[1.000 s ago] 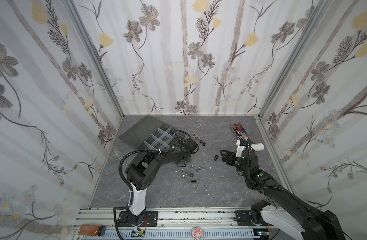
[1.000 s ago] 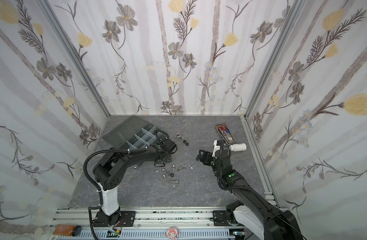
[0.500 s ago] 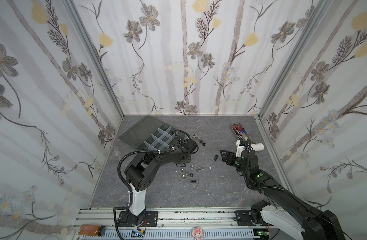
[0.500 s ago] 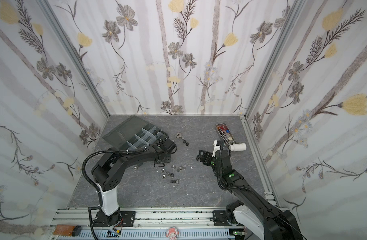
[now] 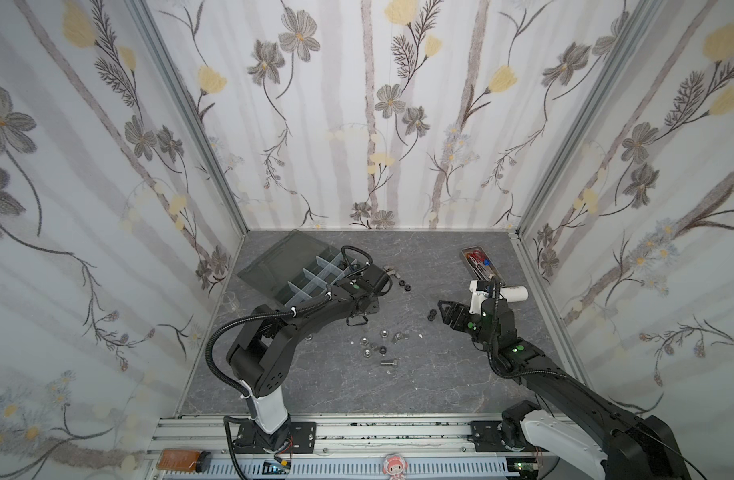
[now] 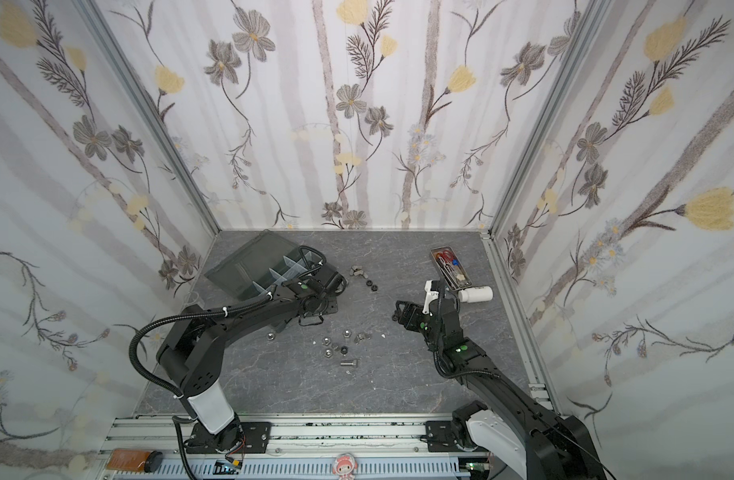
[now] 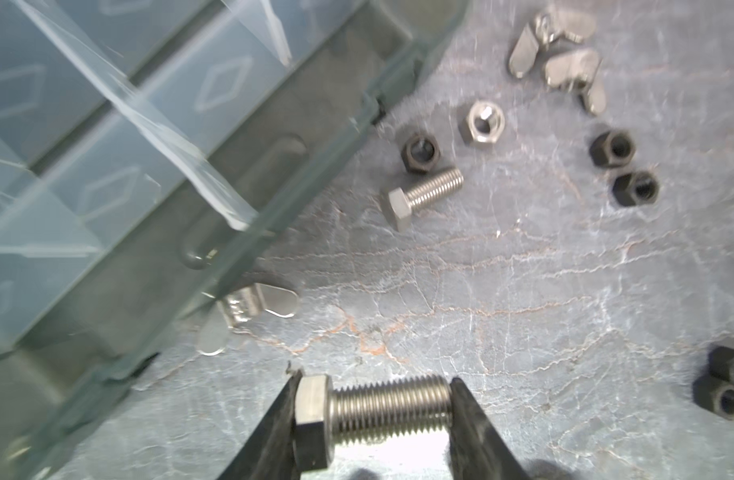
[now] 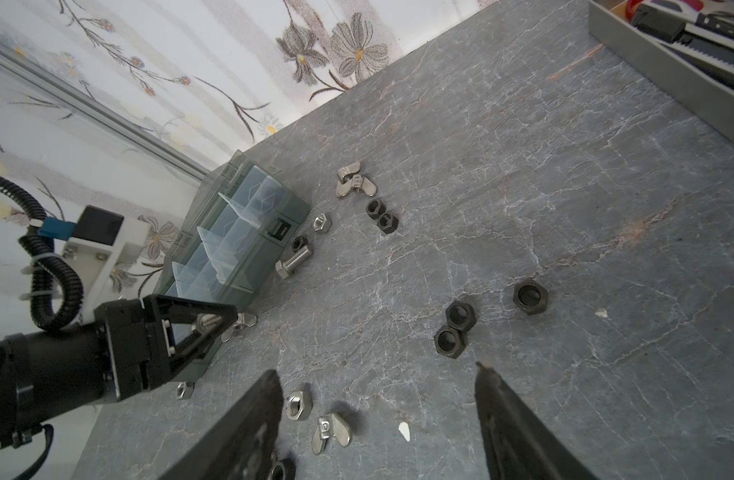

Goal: Sort the screws and nuts into containers
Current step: 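Lift the steel bolt and carry it over the organizer box with the left gripper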

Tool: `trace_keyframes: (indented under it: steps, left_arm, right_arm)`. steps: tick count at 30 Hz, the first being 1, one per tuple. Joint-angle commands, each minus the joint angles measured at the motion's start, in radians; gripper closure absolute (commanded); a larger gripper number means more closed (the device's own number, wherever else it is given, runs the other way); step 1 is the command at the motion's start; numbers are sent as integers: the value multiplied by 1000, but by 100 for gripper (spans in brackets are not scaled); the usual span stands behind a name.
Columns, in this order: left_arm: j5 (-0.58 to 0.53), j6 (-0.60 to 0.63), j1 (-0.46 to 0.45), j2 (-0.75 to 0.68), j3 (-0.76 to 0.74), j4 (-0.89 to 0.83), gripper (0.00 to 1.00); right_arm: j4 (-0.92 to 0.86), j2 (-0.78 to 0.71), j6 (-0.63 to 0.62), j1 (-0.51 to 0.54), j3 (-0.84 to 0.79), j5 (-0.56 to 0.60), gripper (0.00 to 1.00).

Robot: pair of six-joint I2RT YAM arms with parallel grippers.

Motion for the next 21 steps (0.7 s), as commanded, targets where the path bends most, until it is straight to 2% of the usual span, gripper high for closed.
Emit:
trace_keyframes:
  steps: [1, 10, 21]
  left_arm:
    - [-10, 22, 32, -39, -3, -20, 58]
    - [29, 74, 160, -77, 8, -28, 58]
    - [43, 114, 264, 54, 194, -67, 59]
  right_arm:
    - [27, 7, 3, 9, 7, -32, 26]
    - [46, 37, -1, 47, 7, -40, 26]
    - [94, 97, 1, 70, -5, -55, 26]
